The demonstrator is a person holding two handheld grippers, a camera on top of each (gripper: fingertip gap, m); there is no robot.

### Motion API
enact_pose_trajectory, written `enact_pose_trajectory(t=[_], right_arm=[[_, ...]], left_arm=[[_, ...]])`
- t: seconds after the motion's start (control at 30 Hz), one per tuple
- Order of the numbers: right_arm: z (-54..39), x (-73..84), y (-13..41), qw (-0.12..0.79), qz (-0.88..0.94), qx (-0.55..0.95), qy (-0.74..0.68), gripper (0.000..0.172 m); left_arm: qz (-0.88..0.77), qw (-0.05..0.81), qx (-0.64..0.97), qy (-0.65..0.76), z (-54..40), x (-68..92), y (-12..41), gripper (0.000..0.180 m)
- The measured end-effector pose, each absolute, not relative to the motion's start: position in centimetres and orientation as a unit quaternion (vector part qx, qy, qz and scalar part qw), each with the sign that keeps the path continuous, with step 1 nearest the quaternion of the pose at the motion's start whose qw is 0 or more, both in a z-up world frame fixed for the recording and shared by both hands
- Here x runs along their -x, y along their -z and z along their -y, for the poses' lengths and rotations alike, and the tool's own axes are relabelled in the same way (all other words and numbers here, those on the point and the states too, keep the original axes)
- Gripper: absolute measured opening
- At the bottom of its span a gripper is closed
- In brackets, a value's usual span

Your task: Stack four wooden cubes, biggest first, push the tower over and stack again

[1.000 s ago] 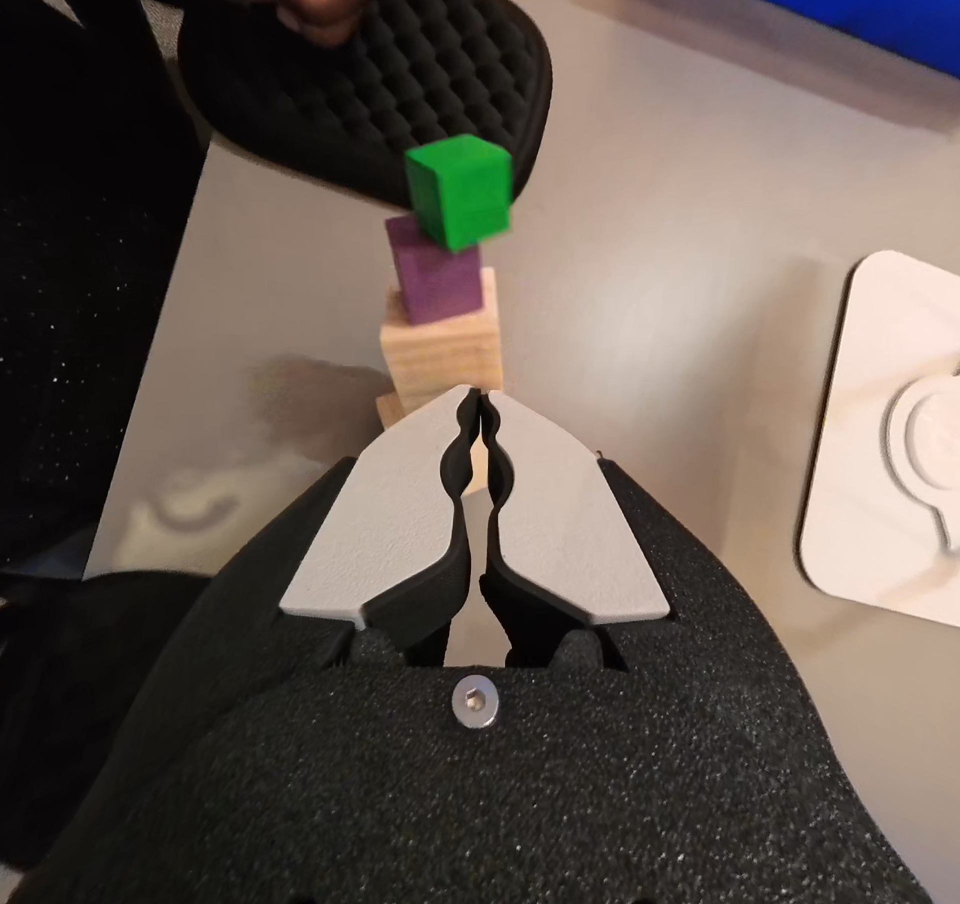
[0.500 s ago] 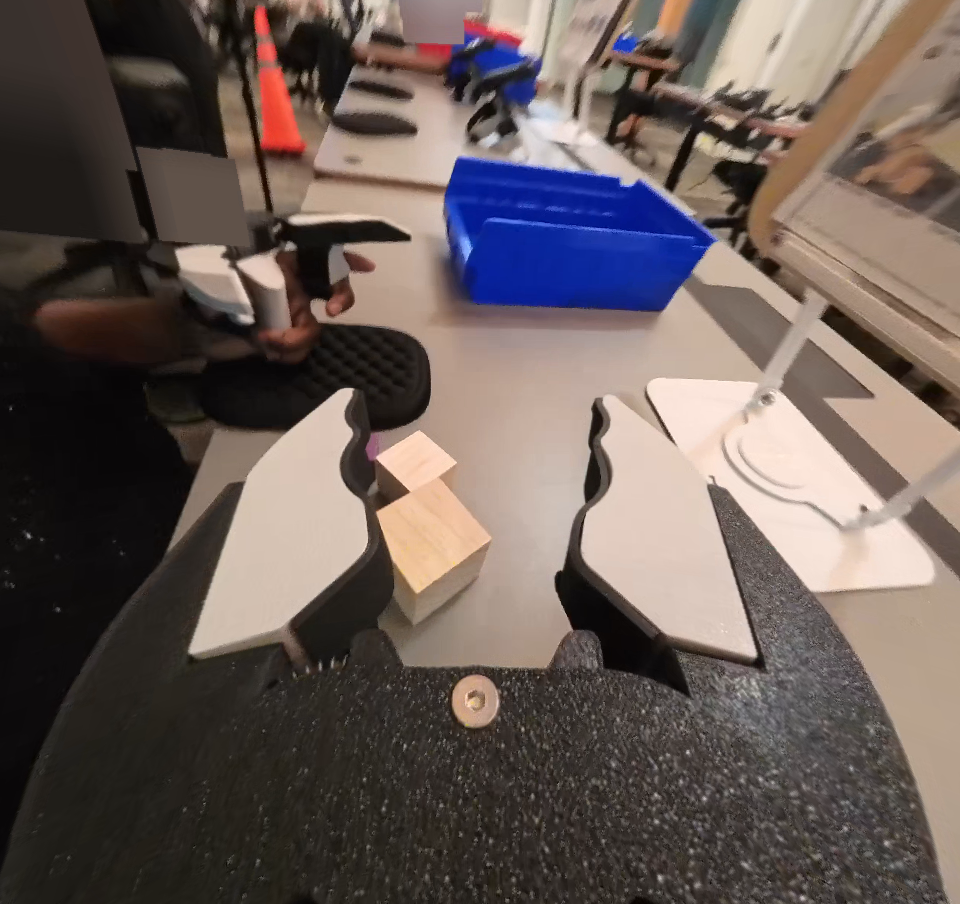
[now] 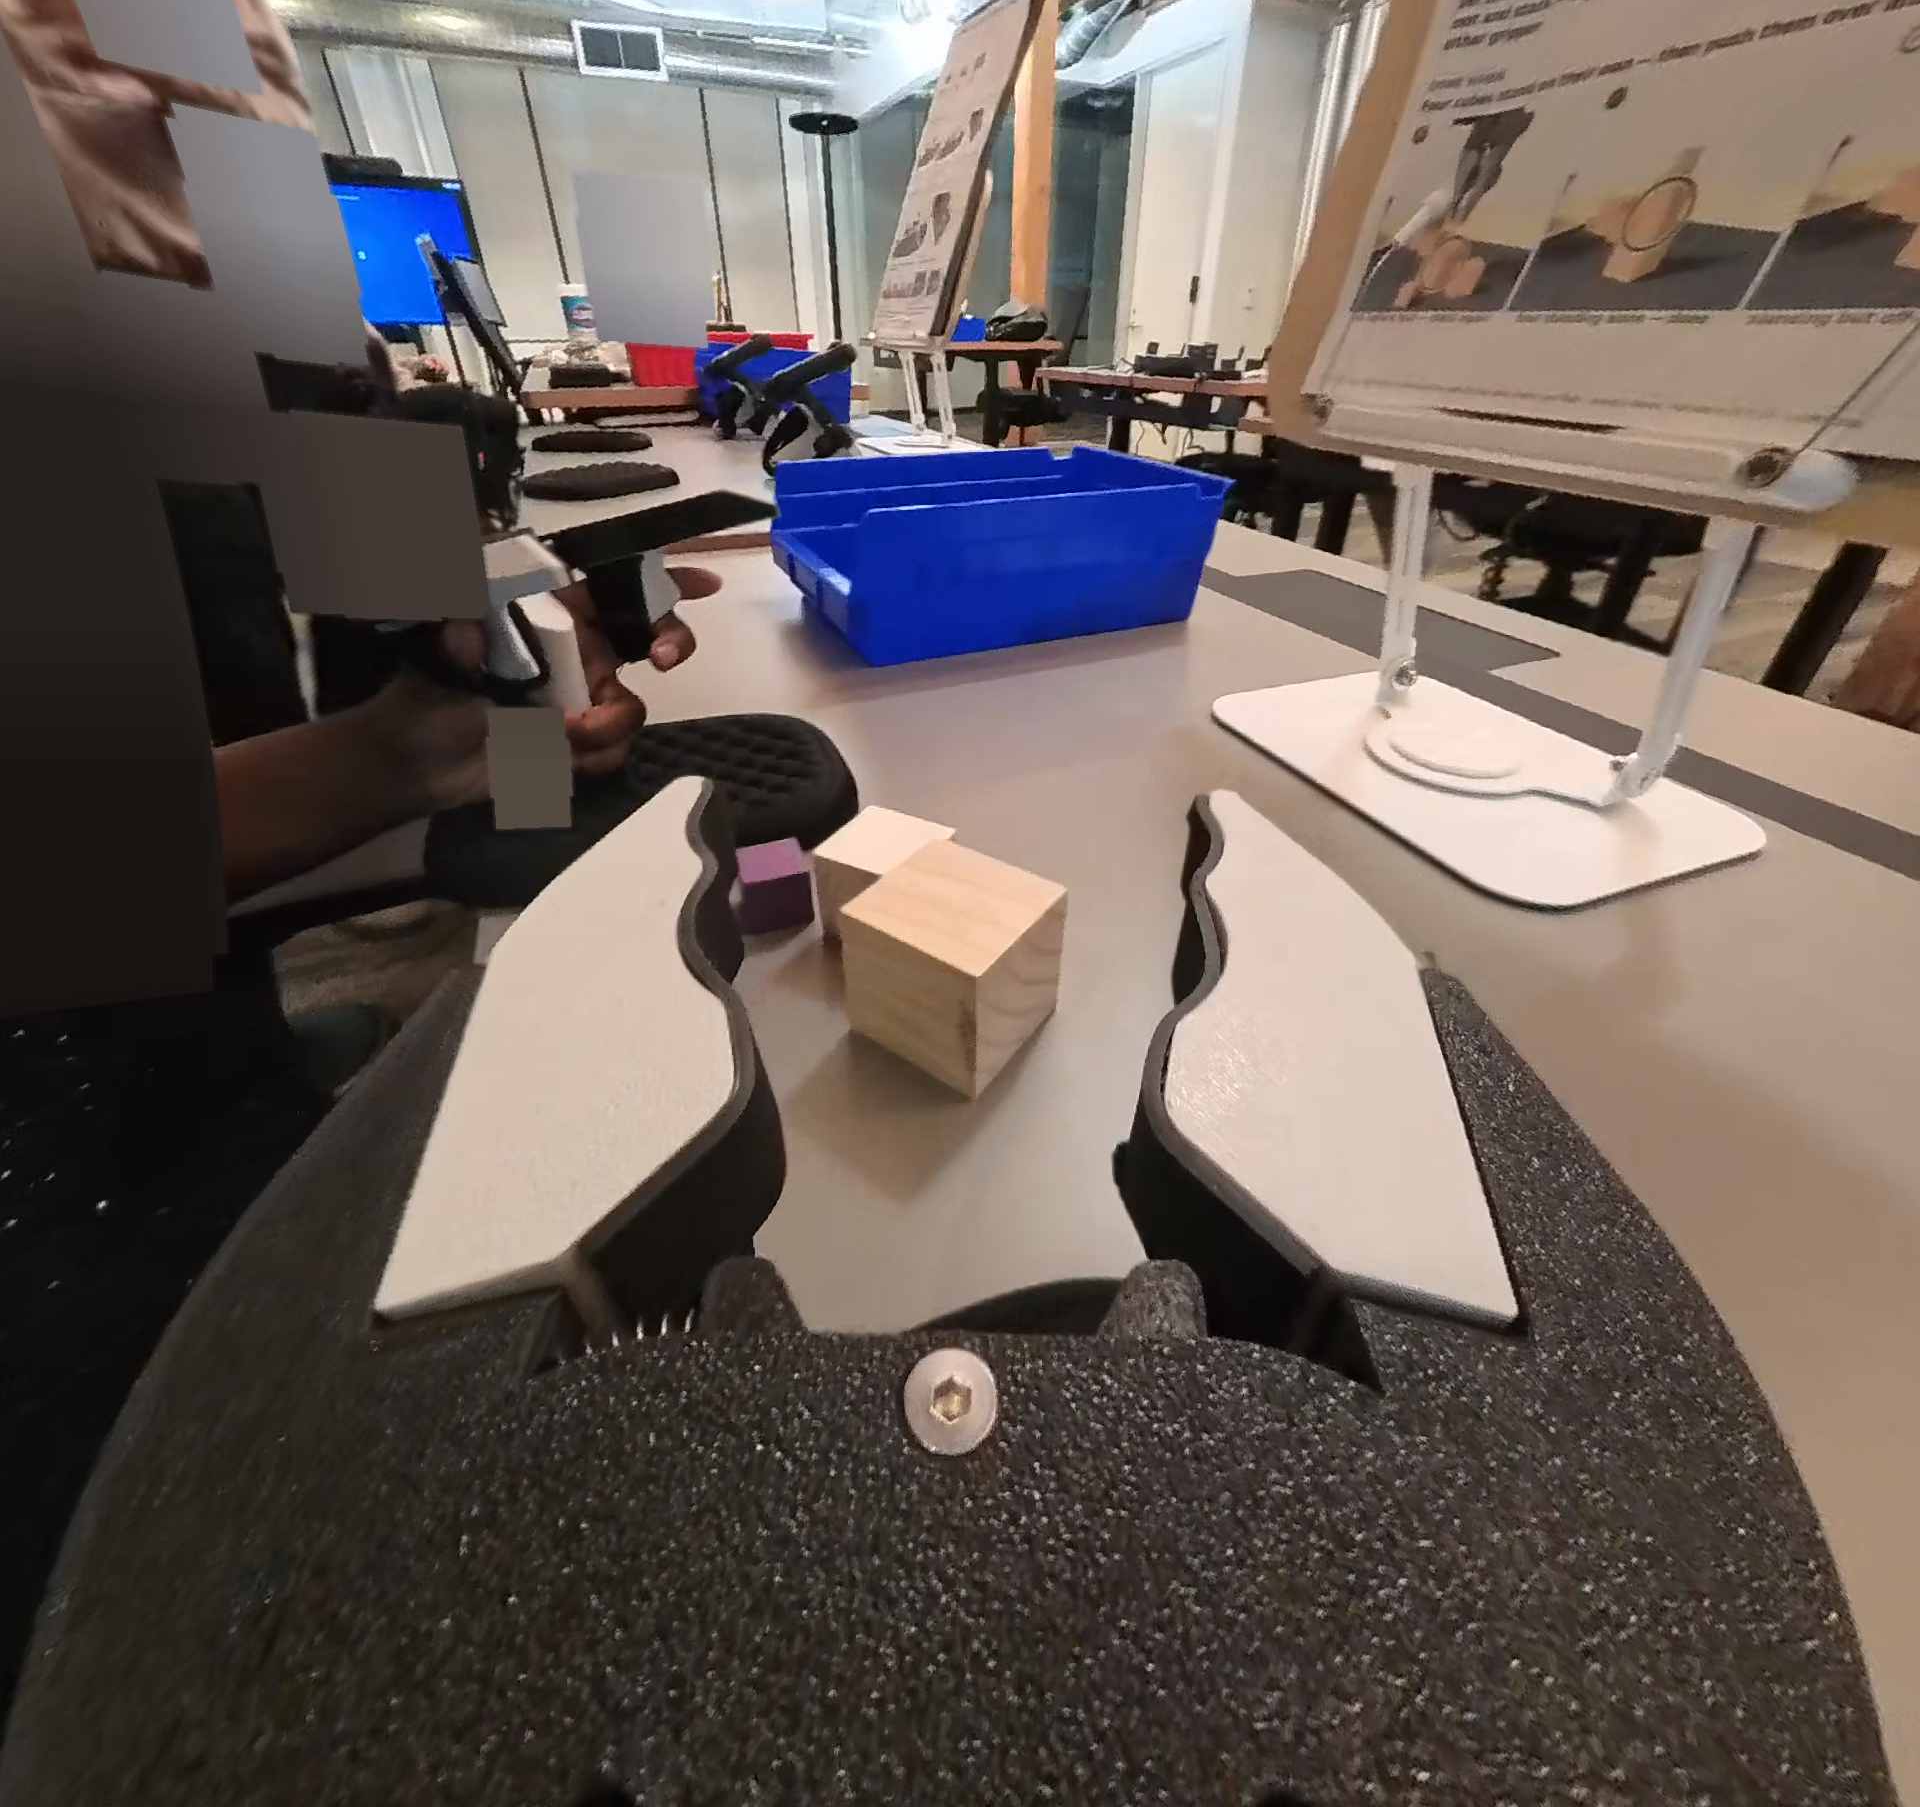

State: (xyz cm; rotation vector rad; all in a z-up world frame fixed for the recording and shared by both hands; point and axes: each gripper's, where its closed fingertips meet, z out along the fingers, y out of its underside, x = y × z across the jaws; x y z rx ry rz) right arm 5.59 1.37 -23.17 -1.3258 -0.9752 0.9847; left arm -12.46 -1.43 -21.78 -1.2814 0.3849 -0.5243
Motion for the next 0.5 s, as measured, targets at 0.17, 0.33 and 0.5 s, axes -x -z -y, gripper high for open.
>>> enact_pose_trajectory(t=[0.17, 0.33, 0.5], right_arm=[[-0.57, -5.75, 23.71, 0.567, 0.420, 0.565, -0.426, 0.082], [-0.88, -6.01, 23.44, 0.586, 0.394, 0.565, -0.427, 0.080], [-1.24, -6.56, 23.32, 0.604, 0.370, 0.564, -0.424, 0.081]], left_arm=[[-0.177, 0.758, 0.579, 0.243, 1.68, 12.51, 21.60, 0.122], [-0.177, 0.755, 0.582, 0.247, 1.60, 12.48, 21.67, 0.122], [-0.183, 0.752, 0.582, 0.250, 1.64, 12.27, 21.70, 0.120]])
